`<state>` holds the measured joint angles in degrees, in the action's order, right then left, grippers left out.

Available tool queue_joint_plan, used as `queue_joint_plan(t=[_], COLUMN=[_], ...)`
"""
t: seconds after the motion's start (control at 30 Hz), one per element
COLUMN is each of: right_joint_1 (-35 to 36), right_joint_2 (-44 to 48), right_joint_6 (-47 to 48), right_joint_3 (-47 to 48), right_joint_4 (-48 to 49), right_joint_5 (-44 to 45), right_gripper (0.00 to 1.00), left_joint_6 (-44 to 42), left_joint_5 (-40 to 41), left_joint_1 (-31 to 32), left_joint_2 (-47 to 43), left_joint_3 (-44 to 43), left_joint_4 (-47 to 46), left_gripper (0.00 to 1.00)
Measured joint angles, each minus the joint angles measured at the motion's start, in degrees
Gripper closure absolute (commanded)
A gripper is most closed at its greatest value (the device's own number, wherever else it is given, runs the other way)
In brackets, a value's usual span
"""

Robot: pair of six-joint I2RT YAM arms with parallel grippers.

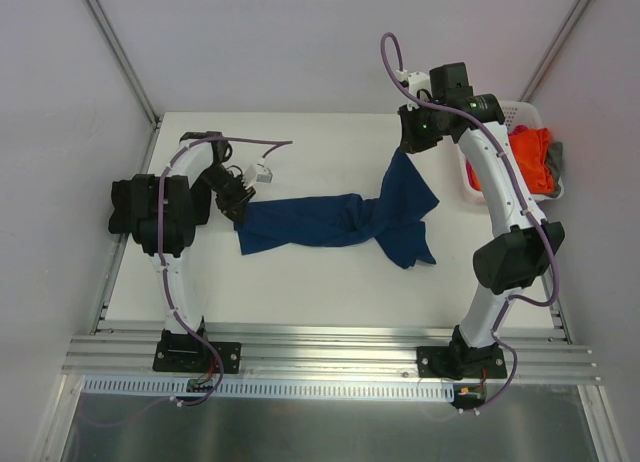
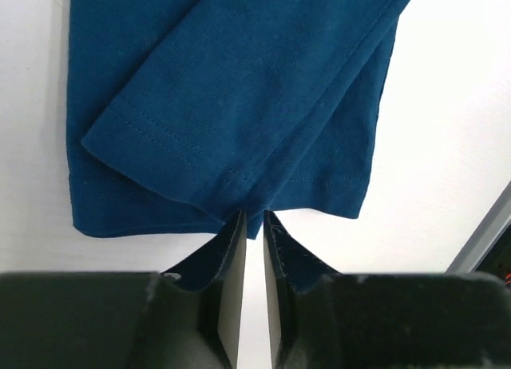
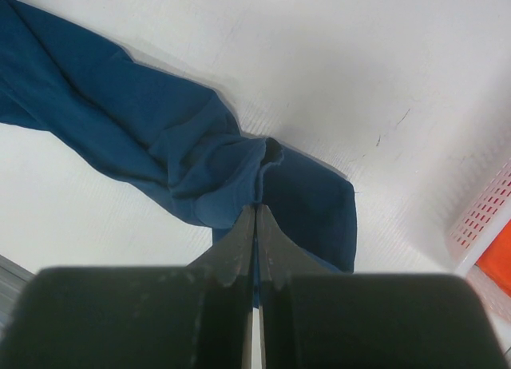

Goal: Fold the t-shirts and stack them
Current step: Flatten out the tshirt

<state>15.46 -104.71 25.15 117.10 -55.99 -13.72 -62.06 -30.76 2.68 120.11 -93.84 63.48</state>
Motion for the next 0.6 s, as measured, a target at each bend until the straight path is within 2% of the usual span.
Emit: queue_joint_plan(t=[0.03,0.17,0.2,0.27,0.47,0.6], right_joint_1=[0.0,0.0,0.0,0.0,0.0,0.0], right_joint_2=[0.0,-0.1,-0.1,-0.1,-0.1,-0.1], right_joint_6=[0.0,0.0,0.0,0.0,0.0,0.0], right_joint_3=[0.0,0.0,0.0,0.0,0.0,0.0], right_joint_4=[0.0,0.0,0.0,0.0,0.0,0.0], right_joint_5=[0.0,0.0,0.0,0.0,0.0,0.3], right_gripper=[0.99,0.99,0.99,0.99,0.99,0.99], left_joint_6=[0.1,0.7,1.0,1.2,2.1,2.7], left_joint_5=[0.0,0.0,0.0,-0.1,0.0,0.0], left_joint_1=[0.0,0.0,0.0,0.0,0.8,1.7], left_joint_2=[0.0,0.0,0.0,0.0,0.0,0.3], left_joint_3=[0.0,0.0,0.0,0.0,0.0,0.0], left_joint_4=[0.0,0.0,0.0,0.0,0.0,0.0], left_gripper=[0.99,1.00,0.98,0.84,0.80,0.84])
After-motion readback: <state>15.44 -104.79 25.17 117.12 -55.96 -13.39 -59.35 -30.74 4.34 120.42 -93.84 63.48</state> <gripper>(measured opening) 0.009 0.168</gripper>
